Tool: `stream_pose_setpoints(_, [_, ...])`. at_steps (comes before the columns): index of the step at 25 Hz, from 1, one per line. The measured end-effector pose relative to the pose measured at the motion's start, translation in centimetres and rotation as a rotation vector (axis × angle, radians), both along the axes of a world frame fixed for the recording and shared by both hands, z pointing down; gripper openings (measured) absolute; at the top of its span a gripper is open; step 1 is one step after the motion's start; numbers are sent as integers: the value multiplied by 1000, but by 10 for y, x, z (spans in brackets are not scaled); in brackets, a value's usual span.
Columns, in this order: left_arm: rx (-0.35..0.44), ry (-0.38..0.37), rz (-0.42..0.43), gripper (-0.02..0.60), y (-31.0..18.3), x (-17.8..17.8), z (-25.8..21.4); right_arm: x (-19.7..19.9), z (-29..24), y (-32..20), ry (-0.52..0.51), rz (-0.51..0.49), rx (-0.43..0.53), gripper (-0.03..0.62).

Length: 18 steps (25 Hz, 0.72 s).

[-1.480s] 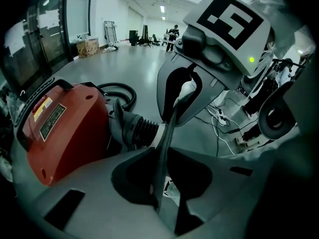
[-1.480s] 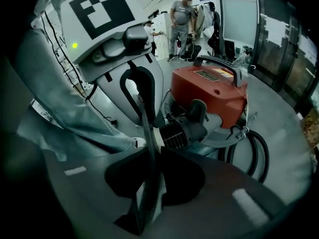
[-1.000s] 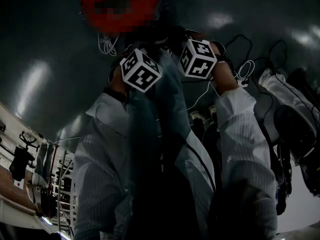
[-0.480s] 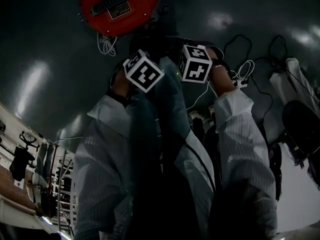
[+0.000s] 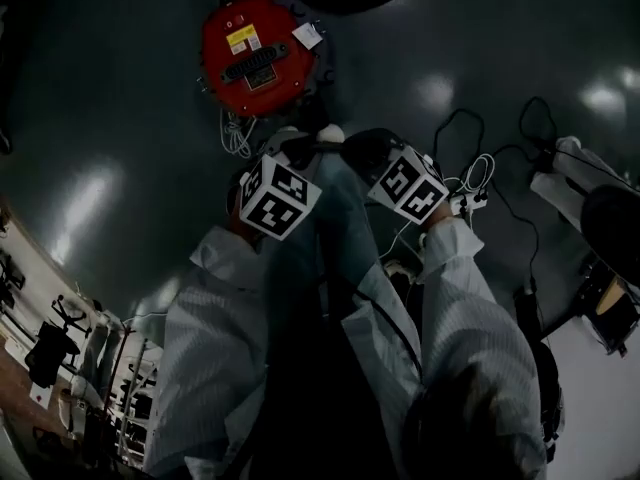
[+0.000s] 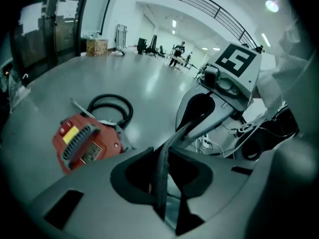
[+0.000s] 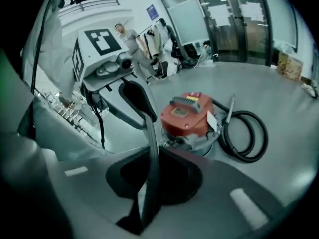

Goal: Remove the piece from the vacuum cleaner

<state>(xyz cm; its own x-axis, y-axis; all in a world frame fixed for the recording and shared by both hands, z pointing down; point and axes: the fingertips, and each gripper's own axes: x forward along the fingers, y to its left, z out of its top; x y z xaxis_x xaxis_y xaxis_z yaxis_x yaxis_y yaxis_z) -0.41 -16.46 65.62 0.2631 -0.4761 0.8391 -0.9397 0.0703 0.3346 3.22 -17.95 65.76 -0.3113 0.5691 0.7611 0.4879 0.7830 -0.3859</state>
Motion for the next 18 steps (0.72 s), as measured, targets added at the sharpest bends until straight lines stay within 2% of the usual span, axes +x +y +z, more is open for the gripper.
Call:
stream_pose_setpoints(3, [110, -68, -40, 80, -11, -23, -96, -22, -97, -9, -98, 116, -22, 32])
stream_pose_setpoints(7, [259, -202, -107, 83, -17, -57, -218, -52, -219, -15, -254, 205, 10, 31])
stream_pose_setpoints(10, [318, -245, -192, 100, -8, -61, -296, -54, -298, -6, -321, 257, 35, 28])
stream_pose_setpoints(14, [373, -262, -236, 110, 5, -57, -378, -48, -374, 6, -400, 331, 46, 28])
stream_pose_setpoints(18, [426, -285, -258, 112, 21, -54, -426, -44, -421, 21, -475, 398, 46, 31])
